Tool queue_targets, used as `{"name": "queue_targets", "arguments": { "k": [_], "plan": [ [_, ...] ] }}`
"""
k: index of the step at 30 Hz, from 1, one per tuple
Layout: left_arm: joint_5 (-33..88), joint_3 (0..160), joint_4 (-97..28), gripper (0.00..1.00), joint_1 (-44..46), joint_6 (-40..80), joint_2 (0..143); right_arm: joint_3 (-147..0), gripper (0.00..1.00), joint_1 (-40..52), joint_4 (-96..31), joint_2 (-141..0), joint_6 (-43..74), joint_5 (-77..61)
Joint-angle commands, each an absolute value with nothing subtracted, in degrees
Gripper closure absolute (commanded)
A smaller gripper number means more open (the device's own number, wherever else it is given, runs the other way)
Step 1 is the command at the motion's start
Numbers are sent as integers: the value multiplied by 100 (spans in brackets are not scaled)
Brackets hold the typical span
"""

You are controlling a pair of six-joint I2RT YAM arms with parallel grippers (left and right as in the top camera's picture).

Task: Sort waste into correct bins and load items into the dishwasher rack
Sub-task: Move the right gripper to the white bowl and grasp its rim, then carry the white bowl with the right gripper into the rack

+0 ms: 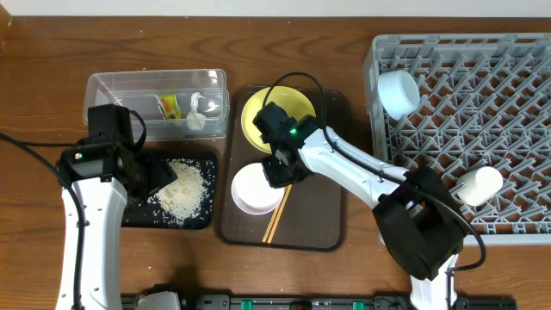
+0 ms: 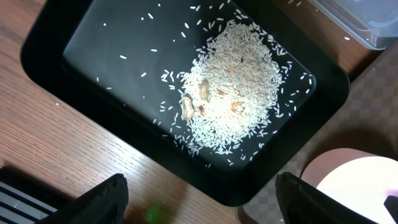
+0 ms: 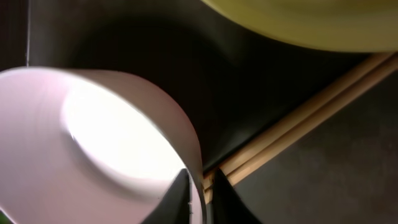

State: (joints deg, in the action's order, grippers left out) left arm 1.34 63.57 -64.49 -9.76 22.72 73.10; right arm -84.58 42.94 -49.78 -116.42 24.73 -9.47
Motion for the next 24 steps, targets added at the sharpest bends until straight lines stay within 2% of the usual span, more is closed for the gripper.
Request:
{"name": "queue_targets", "arguments": {
  "k": [1,9,17,20,24],
  "plan": [
    [132,6396,-6477,21,-1007,2327,7345,-8464,99,4351,-4965,-11681,2615,-926],
    [132,6396,-6477,21,-1007,2327,7345,-8475,99,4130,-4995,-11367,2558,-926],
    [132,6396,-6475,21,-1004,2327,7345,-8477,99,3363,-5041,-9931,1769,-891],
    [132,6396,-6473,21,-1007,2327,7345,-8477,99,2952,-5124,-9402,1706,-427],
    [132,6396,-6466,21,-1007,2329,7345,-8477,99,2377,-5061,-8888,1559,1020]
  ]
}}
